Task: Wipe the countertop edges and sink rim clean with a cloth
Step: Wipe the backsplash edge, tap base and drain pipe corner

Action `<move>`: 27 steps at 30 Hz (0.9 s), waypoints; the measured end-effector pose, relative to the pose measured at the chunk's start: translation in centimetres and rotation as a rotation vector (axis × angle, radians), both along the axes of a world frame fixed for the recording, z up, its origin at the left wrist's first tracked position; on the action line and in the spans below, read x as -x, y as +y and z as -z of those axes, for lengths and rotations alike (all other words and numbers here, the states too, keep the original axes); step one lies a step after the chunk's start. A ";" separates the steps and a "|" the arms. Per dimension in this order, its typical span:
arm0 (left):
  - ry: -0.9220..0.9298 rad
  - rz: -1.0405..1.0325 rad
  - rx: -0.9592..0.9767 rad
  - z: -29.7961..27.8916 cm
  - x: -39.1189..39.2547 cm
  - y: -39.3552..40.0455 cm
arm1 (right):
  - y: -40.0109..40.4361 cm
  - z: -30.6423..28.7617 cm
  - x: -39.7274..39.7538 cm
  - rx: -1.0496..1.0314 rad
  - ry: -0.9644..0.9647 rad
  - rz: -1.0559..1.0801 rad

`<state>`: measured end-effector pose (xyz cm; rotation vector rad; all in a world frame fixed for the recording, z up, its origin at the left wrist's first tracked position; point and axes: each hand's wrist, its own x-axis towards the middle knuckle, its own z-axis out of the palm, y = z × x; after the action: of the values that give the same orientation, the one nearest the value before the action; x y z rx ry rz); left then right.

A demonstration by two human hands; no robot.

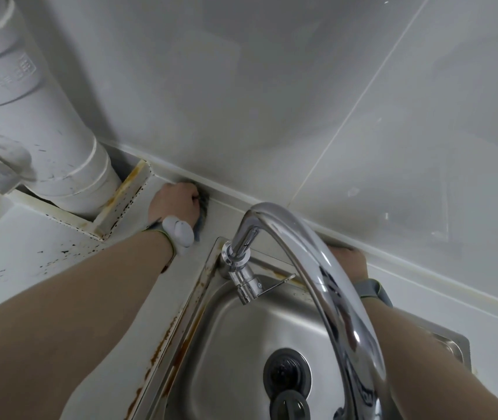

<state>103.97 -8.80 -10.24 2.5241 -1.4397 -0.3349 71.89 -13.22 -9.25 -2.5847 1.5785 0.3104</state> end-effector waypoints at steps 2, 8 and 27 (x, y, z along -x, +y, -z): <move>0.036 0.022 0.043 0.2 0.6 0.4 | -0.2 0.8 0.2 0.030 -0.044 -0.011; 0.026 0.357 -0.060 -0.9 3.1 1.9 | -0.3 1.4 0.8 0.063 -0.052 -0.035; -0.400 0.213 -0.527 -2.2 -4.2 0.7 | -0.7 -0.5 -0.2 -0.034 0.066 -0.005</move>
<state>108.16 -8.10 -8.00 2.9790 -2.0029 -0.2825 72.07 -13.87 -8.76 -2.5785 1.5734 0.4243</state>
